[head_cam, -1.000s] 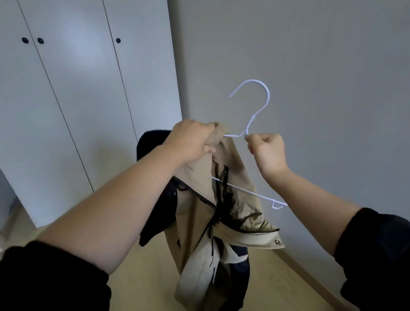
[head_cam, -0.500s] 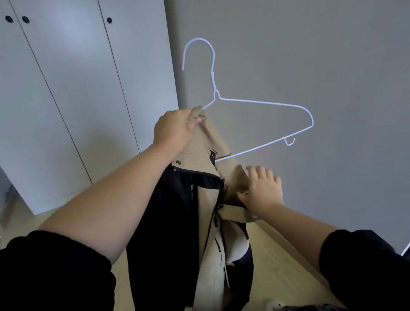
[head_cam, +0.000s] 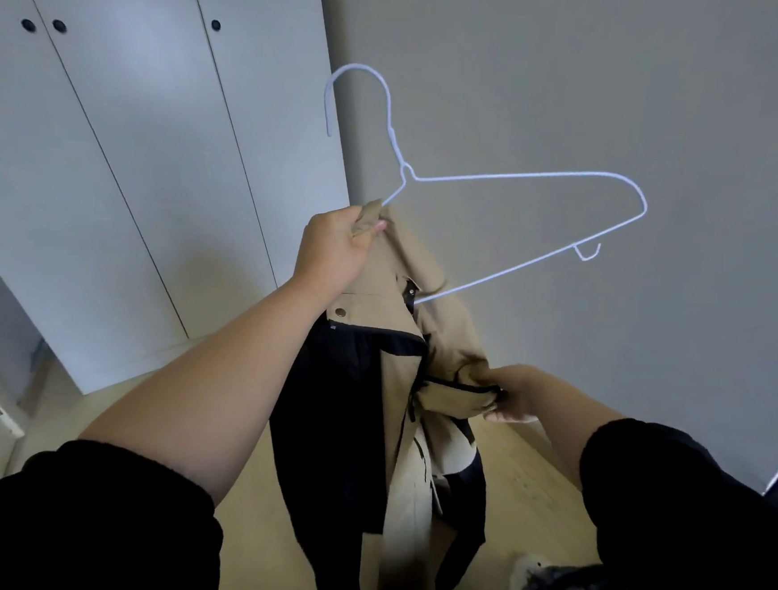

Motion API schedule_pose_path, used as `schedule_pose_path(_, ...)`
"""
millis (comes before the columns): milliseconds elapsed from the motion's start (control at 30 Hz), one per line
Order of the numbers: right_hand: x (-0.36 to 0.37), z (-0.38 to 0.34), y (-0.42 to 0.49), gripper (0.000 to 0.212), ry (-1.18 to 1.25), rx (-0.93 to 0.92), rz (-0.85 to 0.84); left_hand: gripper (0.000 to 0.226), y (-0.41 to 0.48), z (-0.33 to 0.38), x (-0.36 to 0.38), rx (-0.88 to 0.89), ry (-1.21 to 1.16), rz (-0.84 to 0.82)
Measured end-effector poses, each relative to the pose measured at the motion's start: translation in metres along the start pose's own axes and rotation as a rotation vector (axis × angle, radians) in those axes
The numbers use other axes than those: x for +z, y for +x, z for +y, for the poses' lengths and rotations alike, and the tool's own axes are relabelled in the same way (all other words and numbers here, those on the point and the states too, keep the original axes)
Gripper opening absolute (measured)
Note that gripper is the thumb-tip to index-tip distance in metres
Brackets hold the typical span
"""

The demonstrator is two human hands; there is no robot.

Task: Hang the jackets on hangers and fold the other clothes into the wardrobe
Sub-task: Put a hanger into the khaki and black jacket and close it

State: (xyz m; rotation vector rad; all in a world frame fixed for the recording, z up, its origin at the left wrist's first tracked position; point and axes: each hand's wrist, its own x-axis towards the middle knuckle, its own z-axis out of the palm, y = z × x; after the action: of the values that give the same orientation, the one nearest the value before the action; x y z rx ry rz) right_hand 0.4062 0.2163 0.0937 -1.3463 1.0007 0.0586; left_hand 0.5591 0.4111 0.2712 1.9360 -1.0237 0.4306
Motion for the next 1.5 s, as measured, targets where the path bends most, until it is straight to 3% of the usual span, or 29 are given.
schedule_pose_path(133, 0.008, -0.019, 0.013, 0.025, 0.195, -0.227, 0.262, 0.028, -0.002, -0.006, -0.002, 0.021, 0.062, -0.015)
schedule_pose_path(200, -0.008, -0.040, 0.006, 0.023, 0.325, -0.295, 0.313, 0.030, -0.006, -0.019, -0.006, -0.011, 0.092, -0.042)
schedule_pose_path(333, -0.054, -0.078, -0.022, 0.026, 0.360, -0.443, 0.469, 0.031, -0.022, -0.059, -0.017, -0.067, 0.293, -0.181)
schedule_pose_path(433, -0.062, -0.102, -0.053, 0.035, 0.400, -0.528, 0.478, 0.032, -0.039, -0.083, -0.016, -0.056, 0.476, -0.265)
schedule_pose_path(667, -0.049, -0.119, -0.078, 0.008, 0.121, -0.679, 0.652, 0.031, -0.041, -0.085, -0.006, -0.022, 0.618, -0.300)
schedule_pose_path(767, -0.045, -0.126, -0.077, 0.024, 0.083, -0.663, 0.704, 0.028, -0.042, -0.085, -0.004, 0.051, 0.624, -0.255)
schedule_pose_path(867, -0.046, -0.128, -0.081, 0.016, 0.036, -0.643, 0.766, 0.038, -0.041, -0.089, -0.007, 0.130, 0.684, -0.236)
schedule_pose_path(1000, -0.042, -0.127, -0.085, 0.022, -0.021, -0.670, 0.839, 0.043, -0.039, -0.087, -0.014, 0.203, 0.946, -0.441)
schedule_pose_path(1067, -0.024, -0.134, -0.091, 0.020, -0.064, -0.724, 0.814, 0.037, -0.041, -0.069, -0.007, 0.246, 1.007, -0.516)
schedule_pose_path(1167, 0.018, -0.149, -0.099, 0.015, -0.096, -0.809, 0.682, 0.039, -0.035, -0.039, 0.012, 0.201, 0.994, -0.478)
schedule_pose_path(1367, 0.068, -0.175, -0.141, 0.035, 0.388, -1.018, 0.392, 0.026, -0.014, -0.037, 0.014, 0.026, 0.888, -0.383)
schedule_pose_path(1433, 0.073, -0.175, -0.144, 0.029, 0.279, -1.046, 0.360, 0.018, -0.015, -0.040, 0.013, -0.050, 0.746, -0.330)
schedule_pose_path(1500, 0.072, -0.166, -0.136, 0.020, -0.124, -0.917, 0.327, 0.015, -0.017, -0.039, 0.015, -0.153, 0.527, -0.246)
